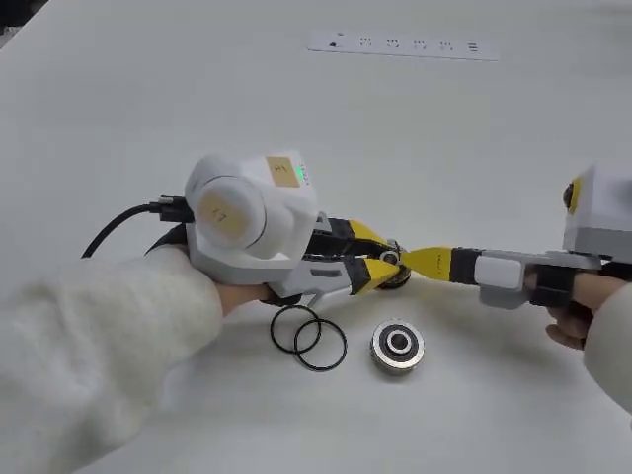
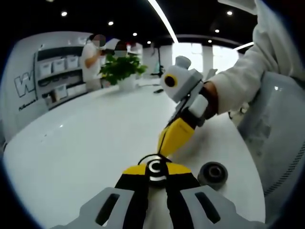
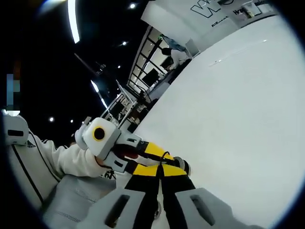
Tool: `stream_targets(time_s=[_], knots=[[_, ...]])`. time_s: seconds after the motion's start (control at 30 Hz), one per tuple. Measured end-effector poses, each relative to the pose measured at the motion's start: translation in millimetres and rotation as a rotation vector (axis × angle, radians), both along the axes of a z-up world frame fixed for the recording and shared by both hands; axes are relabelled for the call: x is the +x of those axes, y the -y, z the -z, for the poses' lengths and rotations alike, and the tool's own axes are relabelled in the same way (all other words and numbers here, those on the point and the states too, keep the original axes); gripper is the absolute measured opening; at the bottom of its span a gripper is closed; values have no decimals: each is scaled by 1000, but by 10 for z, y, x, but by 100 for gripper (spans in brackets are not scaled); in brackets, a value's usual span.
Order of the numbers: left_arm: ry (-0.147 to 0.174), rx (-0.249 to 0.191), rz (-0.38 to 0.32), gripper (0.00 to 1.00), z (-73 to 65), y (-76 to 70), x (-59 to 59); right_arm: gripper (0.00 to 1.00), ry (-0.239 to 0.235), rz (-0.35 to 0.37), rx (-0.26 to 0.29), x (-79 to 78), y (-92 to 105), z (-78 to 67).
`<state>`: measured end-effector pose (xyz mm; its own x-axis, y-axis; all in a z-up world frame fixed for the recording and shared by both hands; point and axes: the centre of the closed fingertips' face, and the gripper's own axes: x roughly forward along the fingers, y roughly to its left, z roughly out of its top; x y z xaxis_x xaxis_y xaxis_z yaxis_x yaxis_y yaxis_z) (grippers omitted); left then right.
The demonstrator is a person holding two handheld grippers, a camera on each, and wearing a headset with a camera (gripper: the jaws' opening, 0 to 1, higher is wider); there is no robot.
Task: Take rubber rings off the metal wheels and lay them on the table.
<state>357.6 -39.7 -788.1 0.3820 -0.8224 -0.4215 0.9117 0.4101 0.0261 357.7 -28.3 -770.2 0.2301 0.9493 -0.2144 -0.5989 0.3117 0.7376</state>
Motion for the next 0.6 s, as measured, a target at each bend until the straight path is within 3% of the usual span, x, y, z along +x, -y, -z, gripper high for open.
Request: stream_targets(time_s=[0.1,0.2,0.6], knots=[[0,3,0,13,0,2,0,0,87,-21,-149,32,69,162],[0,9,-2,13,1,4,-1,0,53,-19,-120,-2,51,147],[-28,2,-22,14,10,1,19,0,52,-2,-147,23,121,177]])
